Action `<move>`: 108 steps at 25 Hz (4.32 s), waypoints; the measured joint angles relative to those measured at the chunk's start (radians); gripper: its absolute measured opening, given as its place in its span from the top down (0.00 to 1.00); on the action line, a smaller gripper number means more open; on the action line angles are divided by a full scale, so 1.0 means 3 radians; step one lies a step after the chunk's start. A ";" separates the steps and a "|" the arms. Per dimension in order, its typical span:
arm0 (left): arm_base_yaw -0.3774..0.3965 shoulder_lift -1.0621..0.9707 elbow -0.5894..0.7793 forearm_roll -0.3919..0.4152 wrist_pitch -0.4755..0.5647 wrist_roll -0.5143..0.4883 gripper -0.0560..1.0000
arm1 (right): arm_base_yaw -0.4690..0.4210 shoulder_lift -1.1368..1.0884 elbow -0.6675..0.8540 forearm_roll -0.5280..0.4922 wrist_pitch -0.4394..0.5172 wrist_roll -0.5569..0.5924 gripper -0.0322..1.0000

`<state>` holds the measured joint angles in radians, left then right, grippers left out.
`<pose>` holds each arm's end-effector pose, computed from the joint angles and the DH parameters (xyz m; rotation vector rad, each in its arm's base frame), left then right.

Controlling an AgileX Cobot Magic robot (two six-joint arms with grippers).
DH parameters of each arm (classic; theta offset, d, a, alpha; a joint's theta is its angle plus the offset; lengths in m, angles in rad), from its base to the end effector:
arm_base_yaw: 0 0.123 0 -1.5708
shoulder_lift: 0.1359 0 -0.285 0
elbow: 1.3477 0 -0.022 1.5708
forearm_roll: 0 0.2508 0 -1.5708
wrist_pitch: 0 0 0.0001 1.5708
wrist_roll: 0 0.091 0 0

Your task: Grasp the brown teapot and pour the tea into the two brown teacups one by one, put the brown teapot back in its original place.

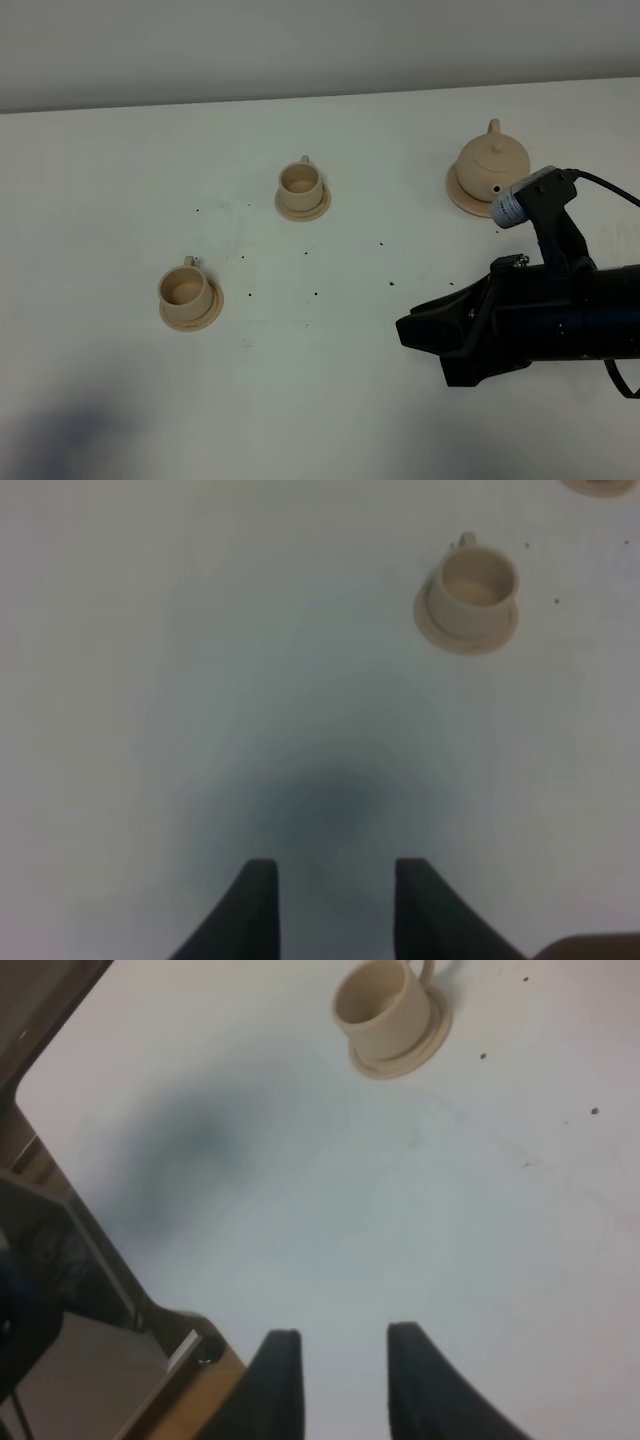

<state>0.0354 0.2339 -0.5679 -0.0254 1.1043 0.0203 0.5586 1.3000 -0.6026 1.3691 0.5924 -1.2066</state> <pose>0.0247 -0.0012 0.2911 -0.0177 2.2535 -0.0018 0.1735 0.1673 0.2281 -0.8109 2.2363 1.0075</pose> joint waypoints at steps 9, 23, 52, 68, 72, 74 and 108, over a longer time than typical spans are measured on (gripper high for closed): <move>0.0000 -0.0230 0.0208 0.0059 -0.0215 -0.0068 0.66 | 0.0000 0.0000 -0.0001 0.0000 -0.0078 0.0008 0.74; 0.0000 -0.0793 0.0219 0.0085 -0.0215 -0.0024 0.66 | 0.0000 0.0003 -0.0254 -0.0012 -0.0188 0.0011 0.74; 0.0000 -0.0798 0.0219 0.0008 -0.0215 -0.0027 0.66 | 0.0002 0.2412 -0.4064 -0.4861 0.0867 0.4370 0.56; 0.0000 -0.0798 0.0219 0.0002 -0.0215 -0.0027 0.66 | -0.0621 0.3620 -0.5319 -0.4828 0.1510 0.4461 0.54; 0.0000 -0.0798 0.0219 0.0002 -0.0215 -0.0027 0.66 | -0.0699 0.3716 -0.5344 -0.4780 0.1344 0.4453 0.54; 0.0000 -0.0798 0.0219 0.0002 -0.0215 -0.0027 0.66 | -0.0733 0.3751 -0.5344 -0.4780 0.1275 0.4453 0.54; 0.0000 -0.0794 0.0219 -0.0008 -0.0215 -0.0027 0.66 | -0.0934 0.4010 -0.5383 -0.5049 0.1124 0.4460 0.54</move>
<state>0.0354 -0.0043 -0.5022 -0.0278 1.0399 0.0122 0.2786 2.5031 -2.2177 -0.1456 0.9297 0.1313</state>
